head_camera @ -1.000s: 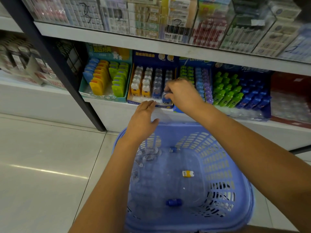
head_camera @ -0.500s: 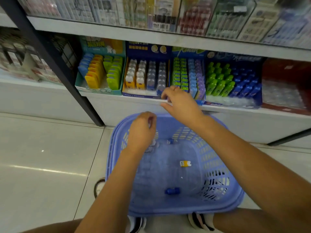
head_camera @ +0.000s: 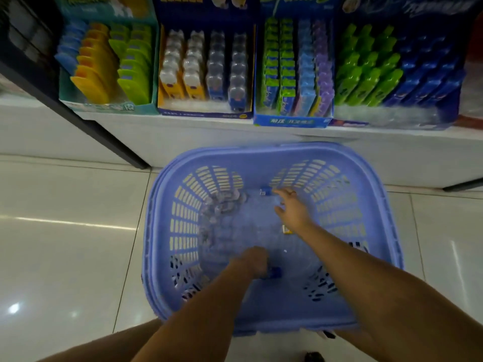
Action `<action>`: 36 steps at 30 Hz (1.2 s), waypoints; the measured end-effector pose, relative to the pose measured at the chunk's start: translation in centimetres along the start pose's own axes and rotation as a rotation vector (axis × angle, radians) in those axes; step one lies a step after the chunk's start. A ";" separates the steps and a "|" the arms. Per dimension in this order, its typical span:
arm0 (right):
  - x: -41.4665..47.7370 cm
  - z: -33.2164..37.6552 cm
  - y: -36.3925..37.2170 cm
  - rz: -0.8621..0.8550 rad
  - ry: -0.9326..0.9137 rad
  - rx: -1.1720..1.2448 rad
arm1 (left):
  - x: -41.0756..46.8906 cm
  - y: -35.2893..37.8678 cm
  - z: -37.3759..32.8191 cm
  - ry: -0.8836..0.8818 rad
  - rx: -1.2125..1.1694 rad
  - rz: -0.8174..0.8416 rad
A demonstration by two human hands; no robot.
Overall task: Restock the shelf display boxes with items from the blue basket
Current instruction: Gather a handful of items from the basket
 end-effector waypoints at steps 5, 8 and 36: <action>2.4 -0.3 1.4 -0.041 -0.042 -0.199 | 2.0 1.4 0.1 -0.049 0.144 0.041; 3.3 -0.2 2.0 -0.043 0.005 -0.324 | 2.4 1.5 0.3 -0.047 0.136 0.049; -10.0 12.7 -14.8 -0.255 -0.353 0.810 | -14.6 -15.2 -1.3 0.255 -1.306 -0.736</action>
Point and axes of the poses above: each hand's wrist, its own x-axis towards the middle knuckle, its own y-axis out of the palm, z = x × y, the point moved 3 cm from there along x, towards the middle knuckle, and after that the axes turned 6 degrees about z, right-handed, at the moved point
